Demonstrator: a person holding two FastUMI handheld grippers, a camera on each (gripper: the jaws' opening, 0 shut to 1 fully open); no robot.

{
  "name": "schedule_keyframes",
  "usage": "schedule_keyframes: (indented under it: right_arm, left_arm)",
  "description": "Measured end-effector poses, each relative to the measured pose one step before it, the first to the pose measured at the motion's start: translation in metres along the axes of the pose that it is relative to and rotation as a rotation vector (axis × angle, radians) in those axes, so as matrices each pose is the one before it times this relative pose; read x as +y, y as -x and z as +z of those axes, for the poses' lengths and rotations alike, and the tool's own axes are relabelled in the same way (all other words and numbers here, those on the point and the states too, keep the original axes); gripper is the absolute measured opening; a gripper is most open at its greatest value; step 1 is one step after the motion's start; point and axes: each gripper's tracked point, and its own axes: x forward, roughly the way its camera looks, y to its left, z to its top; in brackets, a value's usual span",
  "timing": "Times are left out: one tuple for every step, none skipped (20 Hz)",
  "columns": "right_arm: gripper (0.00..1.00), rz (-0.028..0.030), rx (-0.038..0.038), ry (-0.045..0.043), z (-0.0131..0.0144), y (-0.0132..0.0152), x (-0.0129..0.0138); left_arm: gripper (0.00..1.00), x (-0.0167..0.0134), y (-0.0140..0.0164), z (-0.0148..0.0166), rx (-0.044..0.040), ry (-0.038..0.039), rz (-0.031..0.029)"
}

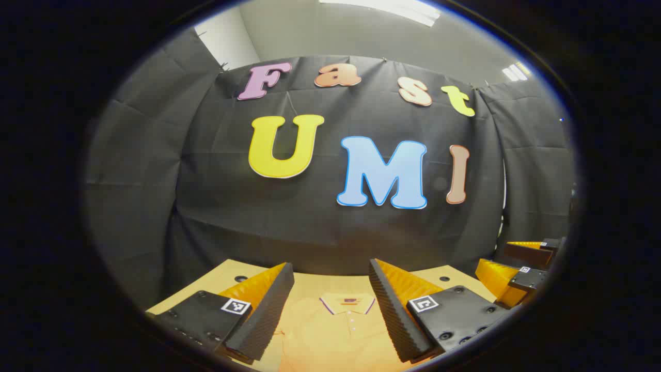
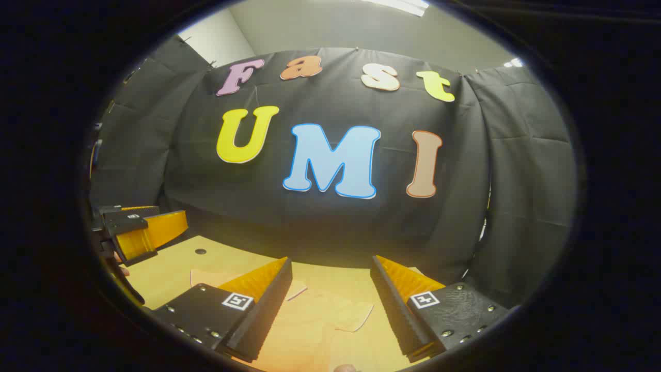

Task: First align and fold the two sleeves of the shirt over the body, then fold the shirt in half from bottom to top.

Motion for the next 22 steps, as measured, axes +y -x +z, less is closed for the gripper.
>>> schedule_keyframes:
  right_arm:
    - [0.95, 0.00167, 0.00553, -0.00376, -0.00101, -0.0015, 0.00006]
    - [0.95, 0.00289, 0.0027, -0.00448, -0.00136, -0.00122, 0.00076]
    - [0.95, 0.00329, 0.0032, -0.00333, -0.00073, -0.00041, 0.00048]
    - [0.95, 0.00157, 0.00689, -0.00026, -0.0023, -0.00085, -0.00019]
    - [0.95, 0.00225, 0.00631, 0.0011, -0.0011, -0.00113, 0.0004]
    - [0.95, 0.00296, 0.00389, 0.00108, -0.00086, -0.00109, 0.00048]
    - [0.95, 0.00124, 0.00016, 0.00048, -0.00055, -0.0014, -0.00034]
    - [0.95, 0.00213, 0.00561, -0.00061, -0.0019, -0.00091, 0.00014]
    - [0.95, 0.00501, 0.00685, -0.0035, -0.00201, -0.00129, 0.00049]
    - [0.95, 0.00494, 0.00456, -0.00466, -0.00127, -0.00111, 0.00073]
    - [0.95, 0.00327, 0.00411, -0.00281, -0.00086, -0.00139, 0.0006]
    - [0.95, 0.00199, 0.00344, -0.00142, -0.00086, -0.00145, -0.00096]
    - [0.95, -0.00043, 0.00168, -0.00066, -0.00072, -0.00128, -0.00041]
    - [0.94, -0.00108, 0.00267, -0.00089, -0.00224, -0.00141, -0.00175]
    - [0.95, 0.00019, 0.0057, -0.00296, -0.00133, -0.00235, -0.00205]
    - [0.95, -0.00029, 0.00825, -0.00582, -0.00376, -0.00257, -0.0017]
    - [0.95, -0.00052, 0.01198, -0.00707, -0.00348, -0.00326, -0.00207]
    - [0.95, -0.0042, 0.01412, -0.00668, -0.0049, -0.00402, -0.00354]
    - [0.95, -0.00748, 0.01081, -0.00675, -0.00334, -0.00407, -0.00469]
    - [0.94, -0.00787, 0.01405, -0.0067, -0.00446, -0.00534, -0.00478]
    - [0.94, -0.00452, 0.01129, -0.00616, -0.00464, -0.00506, -0.00373]
    - [0.94, -0.00271, 0.01351, -0.00541, -0.00493, -0.00566, -0.00357]
  left_arm:
    - [0.95, 0.00198, -0.00178, -0.00087, 0.00231, 0.00123, 0.00384]
    - [0.94, 0.00199, -0.00003, -0.00099, 0.00163, 0.00282, 0.00387]
    - [0.94, 0.00129, 0.00009, -0.00128, 0.00302, 0.00183, 0.00488]
    - [0.94, 0.00161, 0.00015, -0.00085, 0.00419, 0.00037, 0.00477]
    - [0.94, 0.00028, -0.00114, -0.00212, 0.00332, 0.00007, 0.00169]
    - [0.94, 0.00074, 0.00065, 0.0006, 0.0008, 0.00008, 0.0029]
    - [0.95, -0.00085, -0.00145, -0.00087, 0.00202, -0.00095, 0.00118]
    - [0.94, -0.00003, -0.00035, -0.00148, 0.00351, -0.00227, 0.0019]
    - [0.94, 0.00028, -0.00021, -0.00104, 0.00138, -0.00235, 0.00279]
    - [0.95, -0.00005, -0.00046, -0.00151, 0.00543, -0.00289, 0.00239]
    - [0.95, 0.00063, -0.00103, -0.00149, 0.00463, -0.00136, 0.00244]
    - [0.94, -0.00033, -0.0005, -0.00024, 0.00109, 0.00071, 0.00077]
    - [0.94, -0.00167, -0.00093, 0.00074, -0.00177, 0.00016, 0.00173]
    - [0.94, -0.00131, -0.00149, 0.00063, -0.00014, -0.00128, 0.00049]
    - [0.95, 0.00199, 0.00056, -0.00076, 0.0015, -0.00154, 0.003]
    - [0.96, 0.00012, -0.00088, -0.00175, 0.00279, -0.00167, 0.00238]
    - [0.96, -0.00111, -0.00019, -0.00005, 0.00009, -0.00184, 0.00201]
    - [0.95, -0.00081, -0.00036, -0.00088, 0.00267, -0.00245, 0.00243]
    - [0.95, -0.00031, -0.00093, -0.00194, 0.00354, -0.00123, 0.00213]
    - [0.96, -0.00068, -0.00028, -0.00131, 0.00485, 0.00055, 0.00177]
    - [0.96, -0.00015, 0.00031, -0.00197, 0.0041, 0.00096, 0.00275]
    - [0.96, -0.00078, -0.00019, -0.00147, 0.00407, -0.00013, 0.00284]
